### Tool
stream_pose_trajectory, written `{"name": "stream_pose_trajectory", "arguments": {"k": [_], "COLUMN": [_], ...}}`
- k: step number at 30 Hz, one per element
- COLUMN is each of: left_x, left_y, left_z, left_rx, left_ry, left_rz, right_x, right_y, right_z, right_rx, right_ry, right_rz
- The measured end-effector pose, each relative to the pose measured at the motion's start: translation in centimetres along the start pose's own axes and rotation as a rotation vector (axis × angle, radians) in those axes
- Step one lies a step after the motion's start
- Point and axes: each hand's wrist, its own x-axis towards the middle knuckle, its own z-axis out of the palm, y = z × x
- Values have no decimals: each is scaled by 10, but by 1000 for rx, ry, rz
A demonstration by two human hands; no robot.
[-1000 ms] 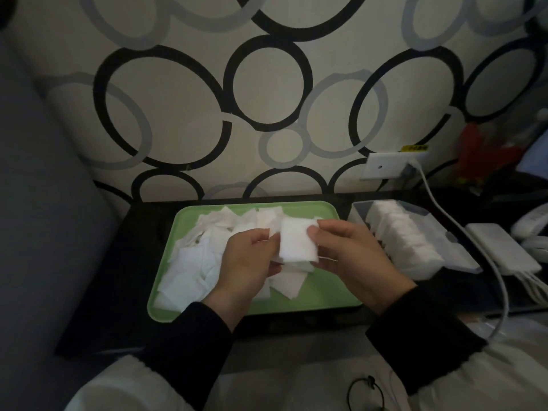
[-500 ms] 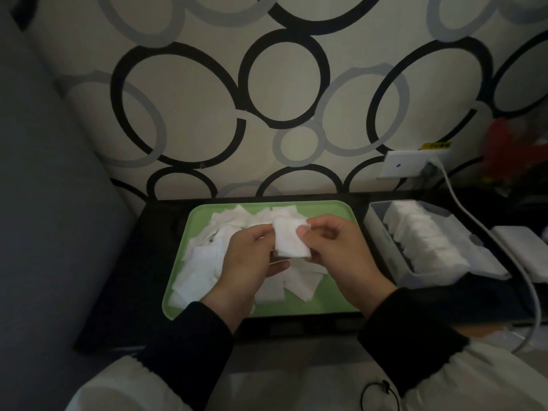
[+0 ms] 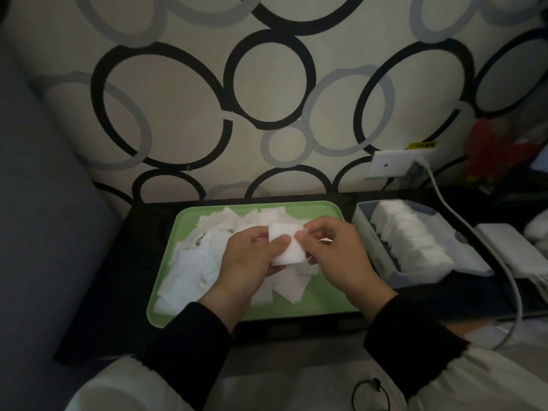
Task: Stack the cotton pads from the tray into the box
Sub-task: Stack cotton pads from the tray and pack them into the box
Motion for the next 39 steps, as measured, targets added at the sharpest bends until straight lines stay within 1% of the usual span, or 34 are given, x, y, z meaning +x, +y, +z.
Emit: {"name": "stream_pose_trajectory", "arguments": {"k": [2,4,6,9,13,18,21,26,29,32,34,36,39], "left_x": [5,12,16,22,28,33,34,34,32,28,25,22,21], "left_y": [1,0,0,0,-1,-5,-6,-6,-5,-5,-4,-3,-2], "left_z": [3,6,9,14,21,26,25,26,25,25,25,23,19], "left_rx": [-18,-40,-46,-47,-19,33,52,47,33,42,50,59,70], "left_ry": [34,67,94,125,134,128,123,118,110,100,86,76,76], "left_rz": [-4,-3,5,17,44,58,68,68,69,63,66,73,80], "right_x": [10,25,39,51,65,75,80,78,75,70,68,66,63], "right_y": [5,20,35,45,43,46,50,52,48,43,41,40,40], "right_z": [-10,-26,-40,-45,-41,-38,-37,-39,-40,-42,-42,-41,-39], "right_rx": [-27,-139,-278,-509,-694,-878,-881,-822,-863,-864,-885,-876,-799], "right_ry": [55,142,155,45,-80,-195,-195,-137,-129,-183,-218,-182,-107], "right_rz": [39,80,106,84,25,92,102,111,124,201,218,204,192]}}
